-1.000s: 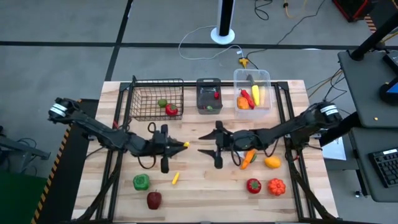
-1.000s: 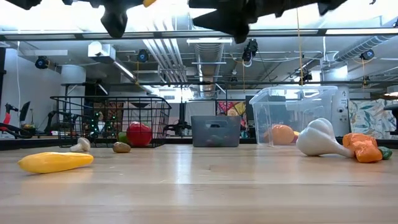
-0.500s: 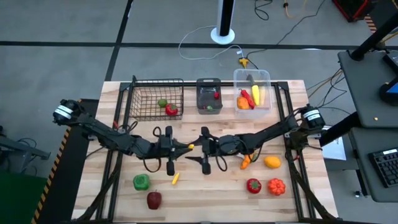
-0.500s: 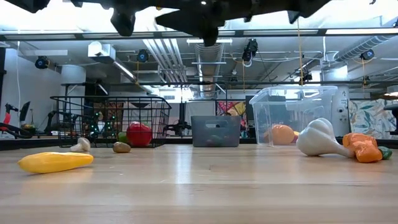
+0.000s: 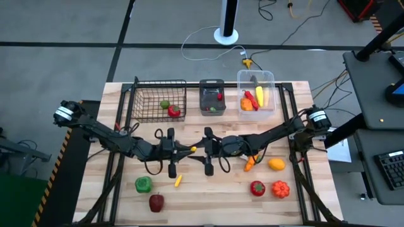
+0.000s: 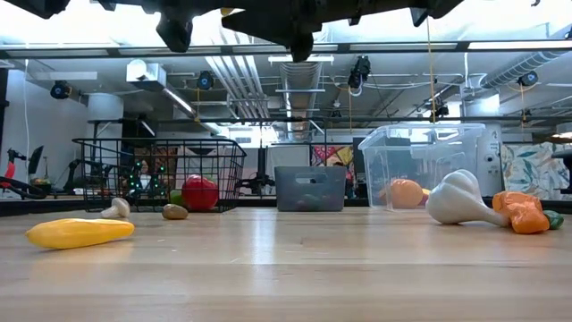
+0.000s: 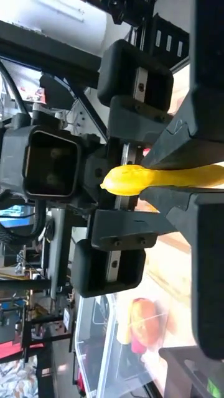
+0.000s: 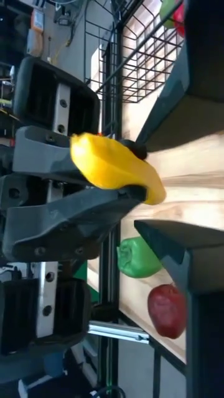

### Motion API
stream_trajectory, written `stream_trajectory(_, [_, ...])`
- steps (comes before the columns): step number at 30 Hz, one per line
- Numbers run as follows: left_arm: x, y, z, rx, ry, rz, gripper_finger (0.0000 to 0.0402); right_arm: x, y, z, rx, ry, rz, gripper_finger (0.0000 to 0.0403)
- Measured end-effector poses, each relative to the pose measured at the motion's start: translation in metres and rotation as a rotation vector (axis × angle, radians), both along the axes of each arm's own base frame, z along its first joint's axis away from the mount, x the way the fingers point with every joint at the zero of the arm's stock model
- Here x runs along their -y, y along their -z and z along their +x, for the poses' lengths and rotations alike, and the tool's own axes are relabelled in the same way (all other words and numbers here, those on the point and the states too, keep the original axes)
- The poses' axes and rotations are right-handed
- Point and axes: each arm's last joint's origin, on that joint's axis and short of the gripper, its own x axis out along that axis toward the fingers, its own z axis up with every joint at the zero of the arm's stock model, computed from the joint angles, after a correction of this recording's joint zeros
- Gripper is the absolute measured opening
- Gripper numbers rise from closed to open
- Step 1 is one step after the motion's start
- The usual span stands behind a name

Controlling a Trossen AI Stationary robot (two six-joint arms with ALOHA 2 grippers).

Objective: Sort produce into baskets
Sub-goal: Put the top yellow chili pepper into the black bin

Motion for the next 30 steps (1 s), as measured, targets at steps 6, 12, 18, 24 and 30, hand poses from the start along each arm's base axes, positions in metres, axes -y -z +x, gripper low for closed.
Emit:
stream_trajectory(6, [0.000, 0.000, 0.000, -0.001, -0.001, 0.000, 0.0017, 0.000, 0.000, 0.000, -0.001, -0.001, -0.005, 0.0079])
stream_trajectory(12, [-0.001, 0.000, 0.000, 0.002, -0.029, -0.032, 0.0047, 0.000, 0.000, 0.000, -0.005, 0.002, -0.010, 0.0019])
stream_trajectory(18, [-0.003, 0.000, -0.004, -0.029, -0.037, -0.030, 0.0132, 0.001, 0.000, -0.002, -0.037, 0.007, -0.013, 0.0022])
stream_trajectory(24, [-0.008, -0.007, -0.017, -0.093, -0.034, 0.013, 0.0210, 0.007, -0.007, -0.011, -0.112, 0.081, 0.007, 0.0022])
stream_trajectory(30, [-0.014, -0.012, -0.033, -0.153, -0.040, -0.042, 0.0232, 0.048, -0.022, -0.028, -0.265, 0.324, 0.080, 0.0022])
